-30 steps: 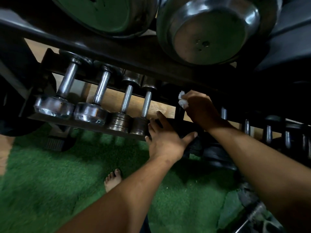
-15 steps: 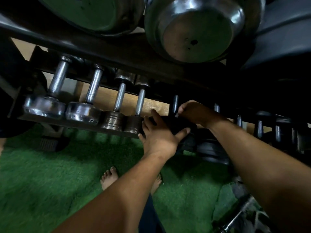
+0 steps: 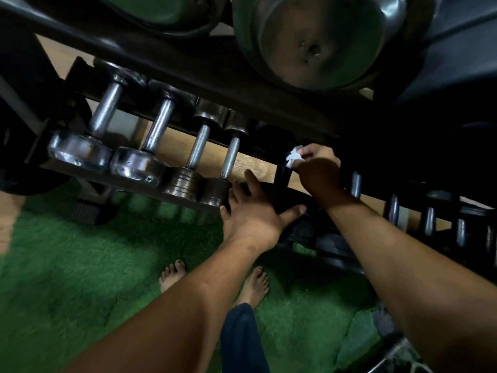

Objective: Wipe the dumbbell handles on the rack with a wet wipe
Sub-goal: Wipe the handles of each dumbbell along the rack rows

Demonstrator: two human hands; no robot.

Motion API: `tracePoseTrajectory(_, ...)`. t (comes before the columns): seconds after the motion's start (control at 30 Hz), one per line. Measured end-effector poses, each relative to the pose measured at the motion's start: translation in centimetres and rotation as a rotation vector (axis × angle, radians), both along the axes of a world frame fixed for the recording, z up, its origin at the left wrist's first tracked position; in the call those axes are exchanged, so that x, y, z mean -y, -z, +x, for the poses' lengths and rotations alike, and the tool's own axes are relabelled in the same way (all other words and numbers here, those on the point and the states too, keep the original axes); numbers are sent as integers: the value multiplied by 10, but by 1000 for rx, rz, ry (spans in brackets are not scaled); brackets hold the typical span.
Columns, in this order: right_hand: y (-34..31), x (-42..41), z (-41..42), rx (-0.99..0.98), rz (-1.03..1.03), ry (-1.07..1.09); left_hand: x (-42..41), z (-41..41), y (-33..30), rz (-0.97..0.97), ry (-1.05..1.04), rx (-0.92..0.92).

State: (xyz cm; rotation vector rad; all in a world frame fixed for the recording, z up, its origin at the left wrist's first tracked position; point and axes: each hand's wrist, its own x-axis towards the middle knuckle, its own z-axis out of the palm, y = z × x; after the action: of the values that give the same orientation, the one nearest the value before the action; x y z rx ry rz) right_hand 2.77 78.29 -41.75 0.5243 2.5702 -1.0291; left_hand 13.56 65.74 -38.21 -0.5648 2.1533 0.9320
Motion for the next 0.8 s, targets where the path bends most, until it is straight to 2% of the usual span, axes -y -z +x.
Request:
tracePoseTrajectory(0.07,6,-4,3,93,25,41,1,-1,1,-15,17,3)
tracePoseTrajectory(0.17,6,-11,5,234,-58,1,0,0,1,-31,39,4)
tracePoseTrajectory(0.3,11,-15,-2,124,-111,34,0,-2,3,-38,52,10)
tracePoseTrajectory(0.5,11,-24,7,403,-168,-211,0,-2,6,-45,55,20)
tracePoseTrajectory(0.8,11,-33,1,616,-234,-290,1,-2,2,-46,60,28)
